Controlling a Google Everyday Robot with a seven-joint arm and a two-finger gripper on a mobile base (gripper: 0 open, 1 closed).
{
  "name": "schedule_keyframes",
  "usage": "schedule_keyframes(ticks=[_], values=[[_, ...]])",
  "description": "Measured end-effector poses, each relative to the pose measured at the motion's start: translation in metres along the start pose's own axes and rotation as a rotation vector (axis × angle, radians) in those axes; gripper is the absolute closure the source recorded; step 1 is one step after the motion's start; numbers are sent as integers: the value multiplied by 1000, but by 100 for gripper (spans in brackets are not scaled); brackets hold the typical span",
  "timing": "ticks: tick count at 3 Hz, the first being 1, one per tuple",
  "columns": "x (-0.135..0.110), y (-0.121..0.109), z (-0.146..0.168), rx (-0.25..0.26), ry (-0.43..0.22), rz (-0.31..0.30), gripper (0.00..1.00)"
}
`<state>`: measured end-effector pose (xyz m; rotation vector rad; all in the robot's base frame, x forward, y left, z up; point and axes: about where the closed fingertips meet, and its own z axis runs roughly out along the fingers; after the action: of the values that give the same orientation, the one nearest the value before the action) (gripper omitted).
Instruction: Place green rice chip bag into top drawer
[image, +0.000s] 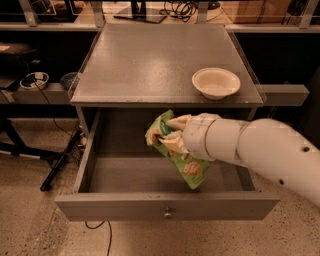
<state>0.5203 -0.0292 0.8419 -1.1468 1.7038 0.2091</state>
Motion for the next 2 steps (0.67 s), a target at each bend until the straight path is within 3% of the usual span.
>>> schedule_keyframes(ticks=[2], values=[[29, 8, 25, 27, 79, -11, 100]])
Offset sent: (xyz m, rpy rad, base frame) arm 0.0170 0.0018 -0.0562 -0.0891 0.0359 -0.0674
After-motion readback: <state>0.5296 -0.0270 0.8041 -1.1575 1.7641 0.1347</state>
